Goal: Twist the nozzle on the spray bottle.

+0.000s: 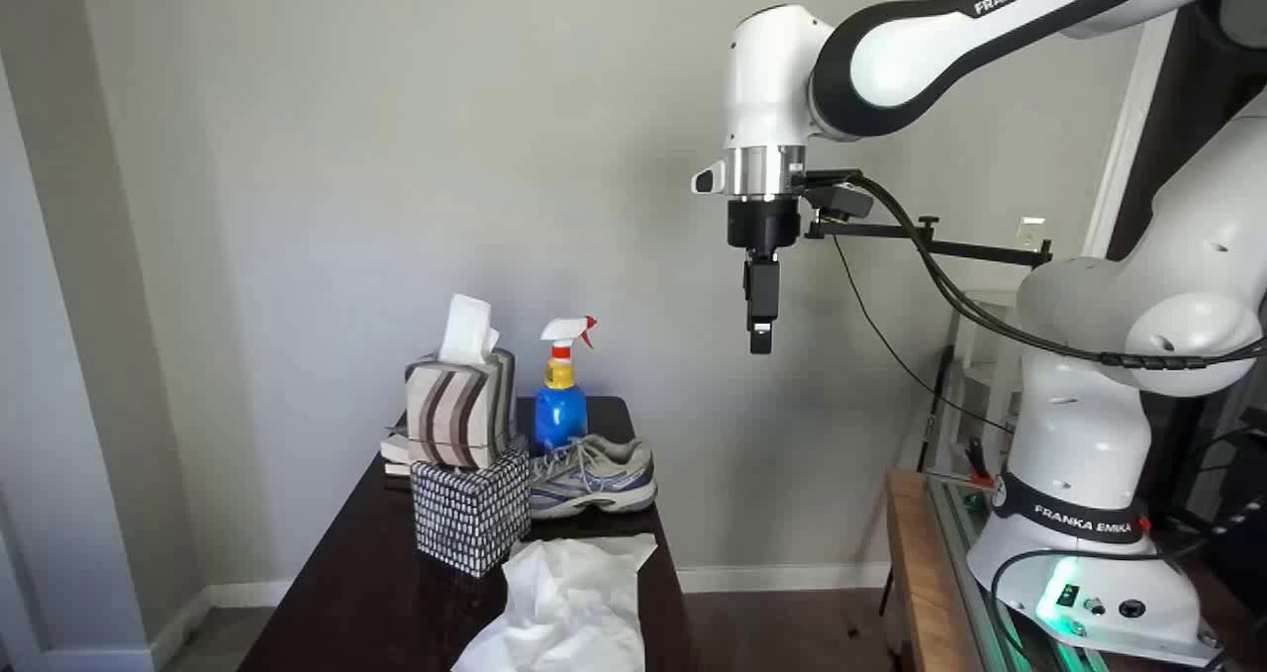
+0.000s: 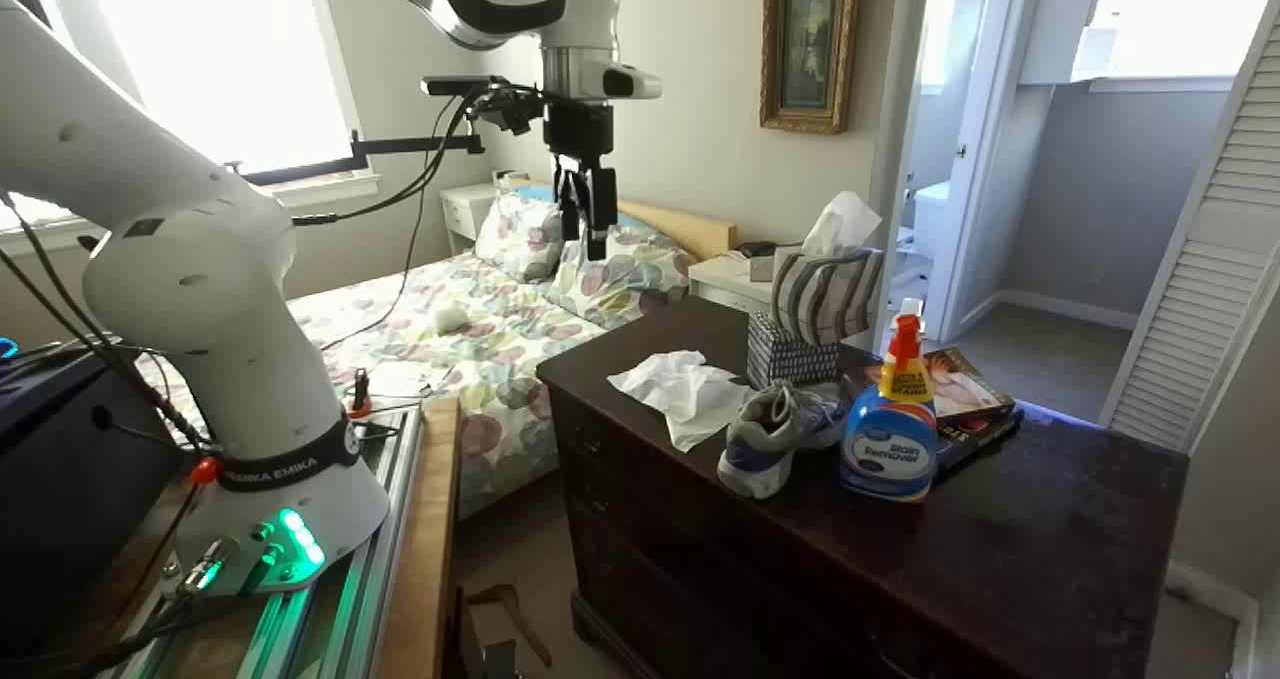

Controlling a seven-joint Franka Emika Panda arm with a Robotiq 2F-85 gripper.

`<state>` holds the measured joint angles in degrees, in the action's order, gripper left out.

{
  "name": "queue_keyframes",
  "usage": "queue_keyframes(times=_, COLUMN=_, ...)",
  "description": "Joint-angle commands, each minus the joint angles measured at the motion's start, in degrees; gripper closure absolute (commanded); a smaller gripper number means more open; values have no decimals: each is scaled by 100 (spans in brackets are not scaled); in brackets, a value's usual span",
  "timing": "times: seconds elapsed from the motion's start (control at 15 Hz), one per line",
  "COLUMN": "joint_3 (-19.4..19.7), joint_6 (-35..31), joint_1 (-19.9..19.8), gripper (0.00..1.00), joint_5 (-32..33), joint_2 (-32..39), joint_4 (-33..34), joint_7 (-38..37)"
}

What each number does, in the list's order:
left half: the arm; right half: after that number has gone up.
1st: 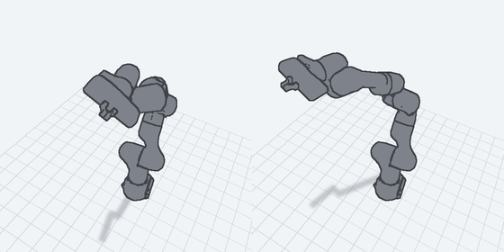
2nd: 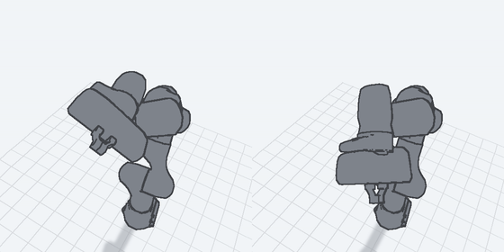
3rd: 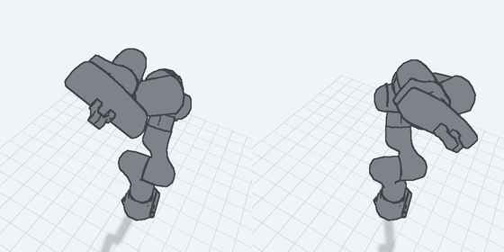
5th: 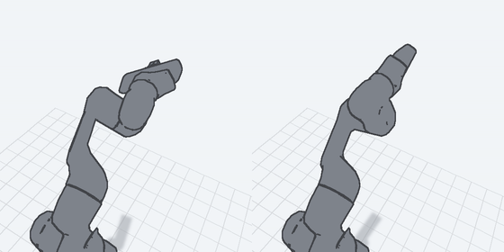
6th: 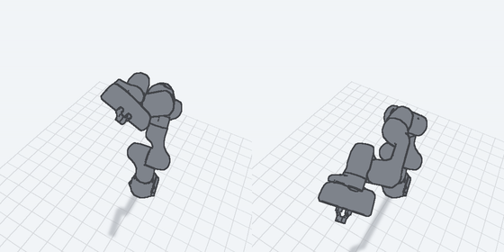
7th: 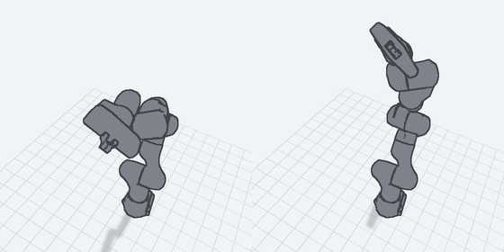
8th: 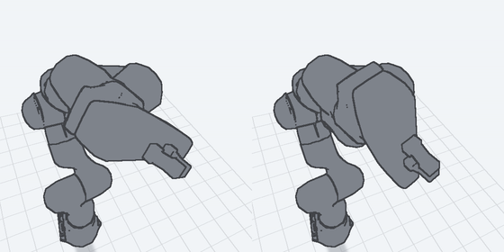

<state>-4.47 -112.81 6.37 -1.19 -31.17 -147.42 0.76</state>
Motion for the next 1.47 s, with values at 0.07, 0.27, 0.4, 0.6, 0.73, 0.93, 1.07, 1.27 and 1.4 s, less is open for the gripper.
queue_keyframes(times=0.07, joint_3=-9, joint_6=11, joint_1=-9, gripper=0, joint_5=-4, joint_2=1, joint_4=8, joint_7=2)
queue_keyframes(times=0.27, joint_3=-9, joint_6=11, joint_1=-9, gripper=0, joint_5=-4, joint_2=1, joint_4=8, joint_7=2)
queue_keyframes(times=0.4, joint_3=20, joint_6=-7, joint_1=-86, gripper=0, joint_5=216, joint_2=86, joint_4=39, joint_7=143)
queue_keyframes(times=0.6, joint_3=332, joint_6=-601, joint_1=-336, gripper=0, joint_5=933, joint_2=312, joint_4=37, joint_7=851)
queue_keyframes(times=0.73, joint_3=734, joint_6=-1175, joint_1=-439, gripper=0, joint_5=1225, joint_2=553, joint_4=66, joint_7=1657)
queue_keyframes(times=0.93, joint_3=1470, joint_6=-2040, joint_1=-443, gripper=0, joint_5=933, joint_2=1169, joint_4=362, joint_7=2993)
queue_keyframes(times=1.07, joint_3=1825, joint_6=-2428, joint_1=-383, gripper=0, joint_5=718, joint_2=1585, joint_4=669, joint_7=3811)
queue_keyframes(times=1.27, joint_3=2022, joint_6=-2618, joint_1=-382, gripper=0, joint_5=301, joint_2=2232, joint_4=1273, joint_7=4896)
queue_keyframes(times=1.4, joint_3=1930, joint_6=-2634, joint_1=-477, gripper=0, joint_5=88, joint_2=2630, joint_4=1721, joint_7=5315)
